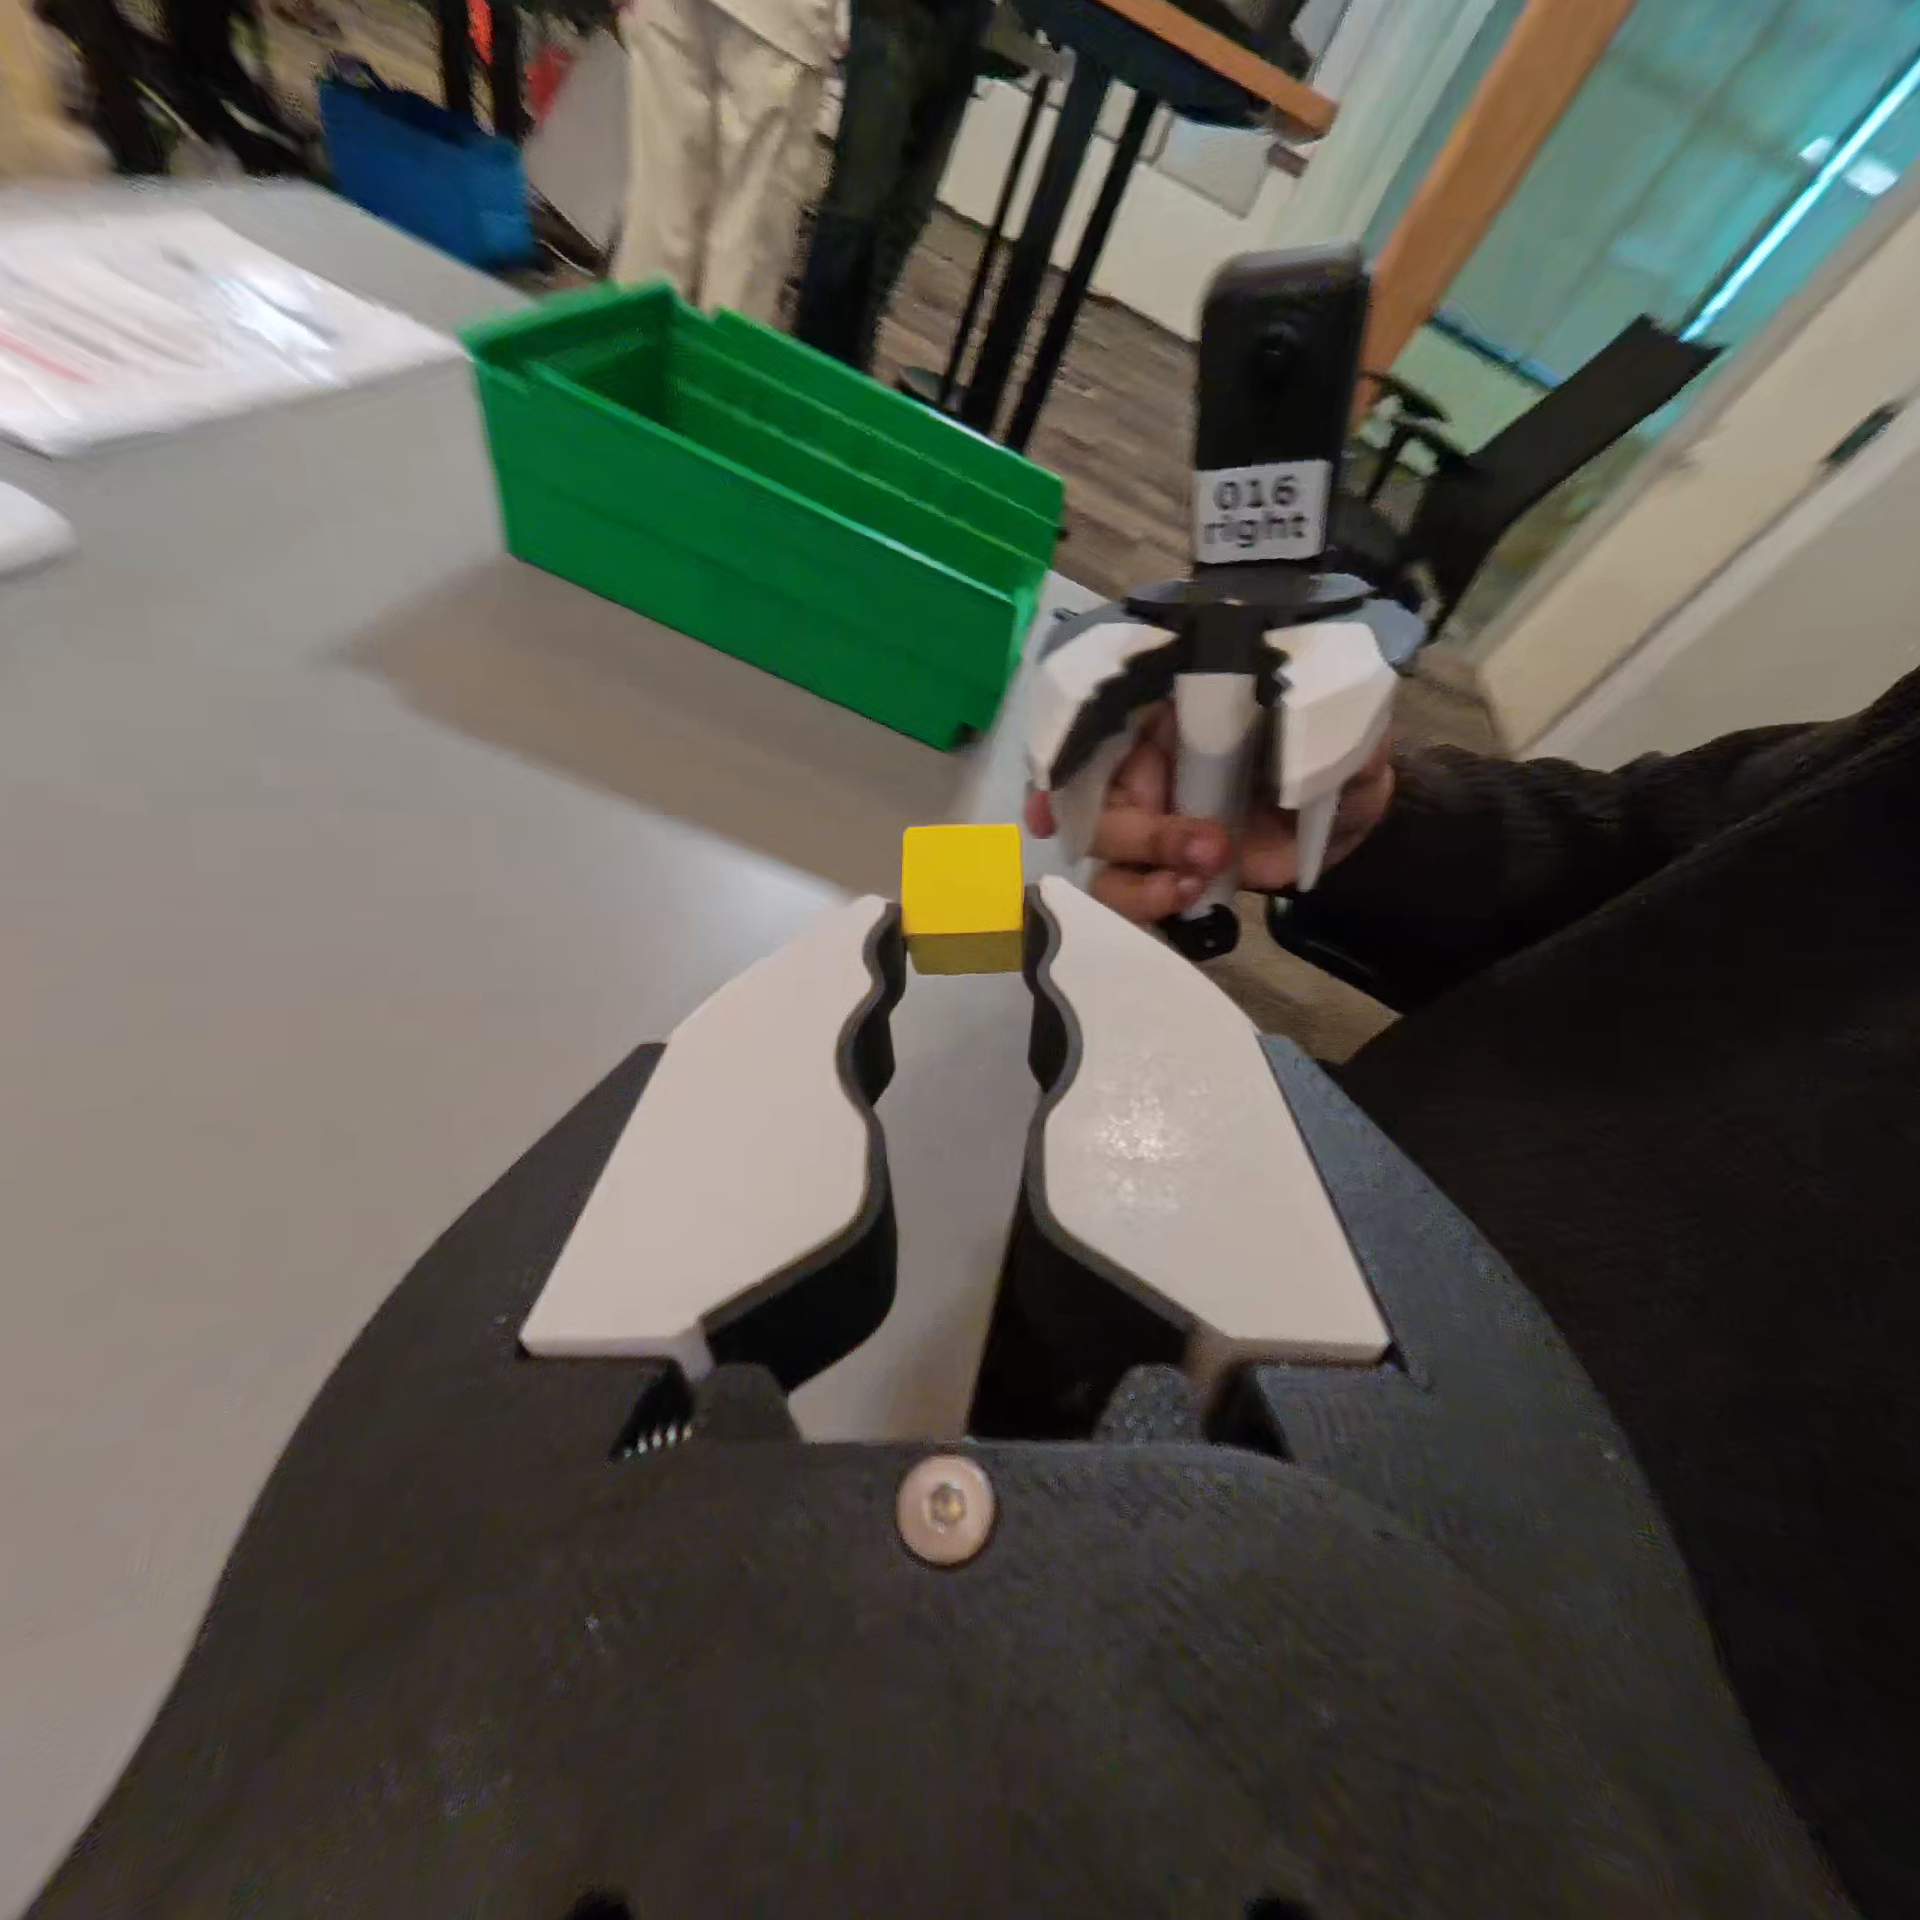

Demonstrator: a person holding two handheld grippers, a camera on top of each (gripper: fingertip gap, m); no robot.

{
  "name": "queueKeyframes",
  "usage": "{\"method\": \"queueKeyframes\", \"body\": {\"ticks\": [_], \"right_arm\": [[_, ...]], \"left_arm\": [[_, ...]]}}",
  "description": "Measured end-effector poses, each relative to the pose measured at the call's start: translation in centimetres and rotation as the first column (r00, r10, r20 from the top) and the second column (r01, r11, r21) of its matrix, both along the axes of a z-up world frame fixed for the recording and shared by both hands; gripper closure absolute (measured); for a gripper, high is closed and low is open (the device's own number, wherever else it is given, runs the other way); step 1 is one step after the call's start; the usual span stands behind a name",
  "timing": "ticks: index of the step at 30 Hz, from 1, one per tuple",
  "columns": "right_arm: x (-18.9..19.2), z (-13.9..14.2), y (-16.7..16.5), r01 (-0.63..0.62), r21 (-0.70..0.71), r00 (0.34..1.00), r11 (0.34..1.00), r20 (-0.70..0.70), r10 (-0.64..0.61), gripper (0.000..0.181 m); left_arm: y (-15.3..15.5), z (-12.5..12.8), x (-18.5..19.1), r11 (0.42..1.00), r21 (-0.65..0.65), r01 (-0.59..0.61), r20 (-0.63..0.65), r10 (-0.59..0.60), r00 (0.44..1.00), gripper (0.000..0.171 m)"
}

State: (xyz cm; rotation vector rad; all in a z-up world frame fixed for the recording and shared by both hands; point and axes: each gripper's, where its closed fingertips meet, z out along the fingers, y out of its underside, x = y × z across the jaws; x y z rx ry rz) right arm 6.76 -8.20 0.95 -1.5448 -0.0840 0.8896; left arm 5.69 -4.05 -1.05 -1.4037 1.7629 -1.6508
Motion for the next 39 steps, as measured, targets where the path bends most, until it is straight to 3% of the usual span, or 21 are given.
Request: {"method": "queueKeyframes", "body": {"ticks": [2,4,7,15,26,30,39], "right_arm": [[0.6,-1.9,-0.1,0.005,-0.038,0.997,0.999,-0.079,-0.008,0.141],[1.4,-4.1,-0.5,0.019,-0.086,0.997,0.996,-0.066,-0.025,0.147],[2.1,-6.7,-0.4,0.005,-0.171,1.0,0.985,-0.022,-0.009,0.148],[-0.6,-9.4,-0.1,-0.112,-0.272,0.993,0.956,-0.007,0.114,0.148],[-1.6,-10.8,0.3,-0.208,-0.329,0.977,0.921,-0.117,0.179,0.152],[-1.8,-10.3,0.1,-0.249,-0.314,0.963,0.916,-0.182,0.2,0.158],[-1.9,-11.2,0.0,-0.238,-0.358,0.97,0.903,-0.136,0.202,0.153]], "left_arm": [[-2.1,-3.4,0.3,0.997,-0.06,0.046,-0.049,-0.049,0.998,0.149],[-3.3,-6.1,0.0,0.988,-0.129,0.091,-0.13,-0.107,0.986,0.149],[-3.6,-7.3,-0.2,0.965,-0.245,0.096,-0.172,-0.14,0.975,0.149],[-4.0,-8.4,-1.1,0.93,-0.321,0.181,-0.188,-0.25,0.95,0.148],[-4.2,-9.5,-1.3,0.888,-0.407,0.214,-0.207,-0.318,0.925,0.149],[-4.5,-9.7,-1.4,0.888,-0.403,0.221,-0.21,-0.325,0.922,0.149],[-5.1,-9.7,-1.5,0.896,-0.372,0.241,-0.201,-0.332,0.922,0.149]]}}
